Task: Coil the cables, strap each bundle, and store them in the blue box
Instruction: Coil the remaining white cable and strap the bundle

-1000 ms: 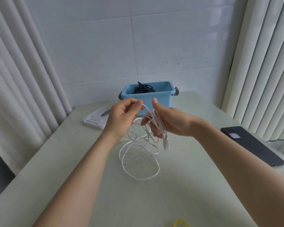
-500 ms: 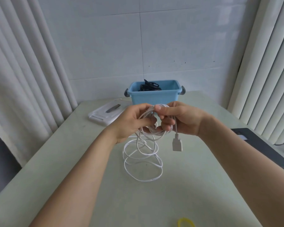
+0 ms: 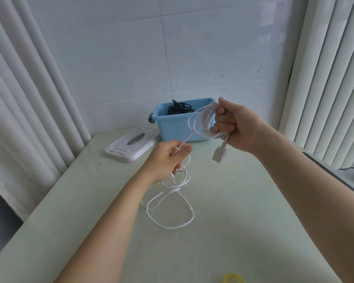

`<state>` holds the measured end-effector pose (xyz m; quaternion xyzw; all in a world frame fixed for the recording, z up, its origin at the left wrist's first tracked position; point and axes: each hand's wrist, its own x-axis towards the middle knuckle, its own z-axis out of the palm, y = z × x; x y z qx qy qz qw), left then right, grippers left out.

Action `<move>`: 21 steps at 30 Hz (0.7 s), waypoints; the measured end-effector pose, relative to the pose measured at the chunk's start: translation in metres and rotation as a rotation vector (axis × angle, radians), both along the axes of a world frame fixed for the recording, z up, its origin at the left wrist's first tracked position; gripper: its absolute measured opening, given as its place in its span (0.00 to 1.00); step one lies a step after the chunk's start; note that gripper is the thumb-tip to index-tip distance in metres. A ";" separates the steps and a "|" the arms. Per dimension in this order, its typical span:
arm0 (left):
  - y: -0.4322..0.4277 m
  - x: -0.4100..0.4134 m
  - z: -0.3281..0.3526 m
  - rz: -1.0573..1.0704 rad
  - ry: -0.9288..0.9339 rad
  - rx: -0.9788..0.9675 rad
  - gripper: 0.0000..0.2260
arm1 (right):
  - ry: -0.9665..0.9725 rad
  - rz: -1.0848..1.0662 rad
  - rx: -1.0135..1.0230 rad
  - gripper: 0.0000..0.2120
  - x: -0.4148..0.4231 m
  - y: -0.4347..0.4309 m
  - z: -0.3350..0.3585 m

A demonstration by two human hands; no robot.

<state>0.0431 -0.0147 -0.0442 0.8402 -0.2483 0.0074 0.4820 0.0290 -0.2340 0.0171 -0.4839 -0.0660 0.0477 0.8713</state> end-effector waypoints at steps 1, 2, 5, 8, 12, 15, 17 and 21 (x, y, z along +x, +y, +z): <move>0.003 0.003 -0.005 0.019 -0.012 0.053 0.10 | 0.002 -0.057 0.076 0.19 0.003 -0.004 0.002; 0.004 0.008 -0.010 0.034 -0.029 0.116 0.07 | 0.008 -0.123 0.170 0.18 0.006 -0.011 0.003; 0.015 0.019 -0.018 0.131 -0.077 0.314 0.07 | 0.035 -0.281 0.352 0.17 0.012 -0.030 0.008; 0.026 0.022 -0.018 0.203 -0.107 0.499 0.09 | 0.030 -0.467 0.330 0.14 0.015 -0.050 0.010; 0.028 0.017 -0.013 0.098 -0.058 0.452 0.05 | 0.014 -0.659 0.144 0.07 0.017 -0.062 0.005; 0.020 0.008 -0.003 -0.042 -0.004 0.176 0.07 | 0.000 -0.744 -0.364 0.10 0.021 -0.056 -0.006; 0.016 0.002 0.005 -0.087 -0.033 0.045 0.08 | -0.024 -0.714 -0.565 0.13 0.023 -0.049 -0.013; 0.014 -0.006 0.018 -0.088 -0.045 -0.210 0.09 | -0.086 -0.546 -0.814 0.16 0.022 -0.031 -0.030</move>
